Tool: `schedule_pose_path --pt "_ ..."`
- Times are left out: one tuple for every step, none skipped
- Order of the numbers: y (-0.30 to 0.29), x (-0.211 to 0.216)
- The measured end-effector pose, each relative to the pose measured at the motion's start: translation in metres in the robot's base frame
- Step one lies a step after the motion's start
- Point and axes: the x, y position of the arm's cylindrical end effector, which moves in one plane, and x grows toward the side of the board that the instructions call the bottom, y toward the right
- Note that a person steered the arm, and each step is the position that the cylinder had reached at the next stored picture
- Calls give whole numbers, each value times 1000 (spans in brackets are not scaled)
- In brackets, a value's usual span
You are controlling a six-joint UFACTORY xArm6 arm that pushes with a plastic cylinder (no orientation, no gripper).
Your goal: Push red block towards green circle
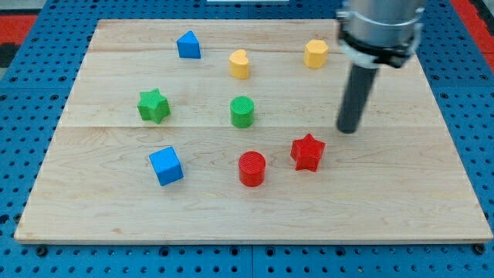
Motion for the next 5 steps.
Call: schedule_pose_path --pt "29 39" --pt "-7 92" --pt "-70 37" --pt "-109 16" --pt "-53 67"
